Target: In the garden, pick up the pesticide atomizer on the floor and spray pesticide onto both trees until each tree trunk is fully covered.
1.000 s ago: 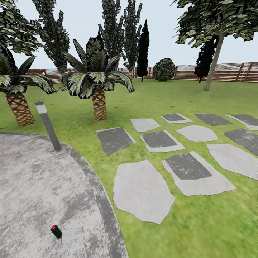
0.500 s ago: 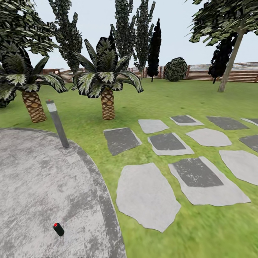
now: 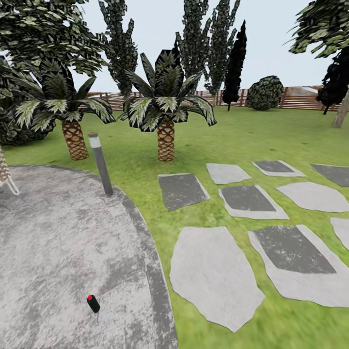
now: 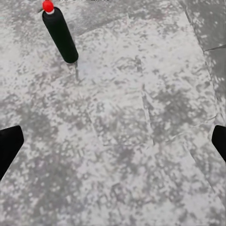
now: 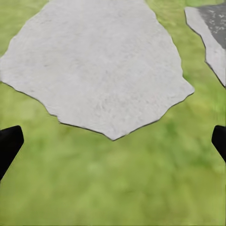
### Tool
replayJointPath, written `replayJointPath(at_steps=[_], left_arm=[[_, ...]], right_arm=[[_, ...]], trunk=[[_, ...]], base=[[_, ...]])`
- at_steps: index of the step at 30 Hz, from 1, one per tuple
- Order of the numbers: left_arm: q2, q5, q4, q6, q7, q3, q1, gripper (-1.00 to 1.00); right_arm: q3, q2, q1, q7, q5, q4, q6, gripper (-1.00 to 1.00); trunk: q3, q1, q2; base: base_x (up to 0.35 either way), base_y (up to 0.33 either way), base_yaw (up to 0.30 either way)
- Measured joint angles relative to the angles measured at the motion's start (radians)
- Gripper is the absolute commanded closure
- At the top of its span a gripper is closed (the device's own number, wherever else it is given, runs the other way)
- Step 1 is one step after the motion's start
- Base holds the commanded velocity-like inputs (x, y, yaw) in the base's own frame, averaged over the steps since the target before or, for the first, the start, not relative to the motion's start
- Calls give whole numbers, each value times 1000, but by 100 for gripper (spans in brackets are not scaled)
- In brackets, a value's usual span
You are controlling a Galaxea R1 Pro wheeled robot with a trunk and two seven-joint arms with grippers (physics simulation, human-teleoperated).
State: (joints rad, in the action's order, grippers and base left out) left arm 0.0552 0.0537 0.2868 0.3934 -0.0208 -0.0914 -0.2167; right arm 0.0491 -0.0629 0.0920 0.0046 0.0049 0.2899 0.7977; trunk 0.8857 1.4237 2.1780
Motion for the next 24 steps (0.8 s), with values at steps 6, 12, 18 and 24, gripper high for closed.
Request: replayJointPath(at_steps=[6,12,18,24], left_arm=[[0,-1,0,0,0,1,0,-100],[0,-1,0,0,-1,1,0,-100],[0,-1,0,0,-1,1,0,-100],[0,0,0,0,-1,1,0,-100]], right_arm=[[0,0,0,1,0,-1,0,-100],[-2,0,0,2,0,-1,0,-100],[-2,0,0,2,0,0,0,-100],[-2,0,0,2,0,0,0,-100]], trunk=[[0,0,0],[0,0,0],[0,0,0],[0,0,0]], base=[[236,-192,278],[220,-210,255],[192,-223,39],[181,-230,1]])
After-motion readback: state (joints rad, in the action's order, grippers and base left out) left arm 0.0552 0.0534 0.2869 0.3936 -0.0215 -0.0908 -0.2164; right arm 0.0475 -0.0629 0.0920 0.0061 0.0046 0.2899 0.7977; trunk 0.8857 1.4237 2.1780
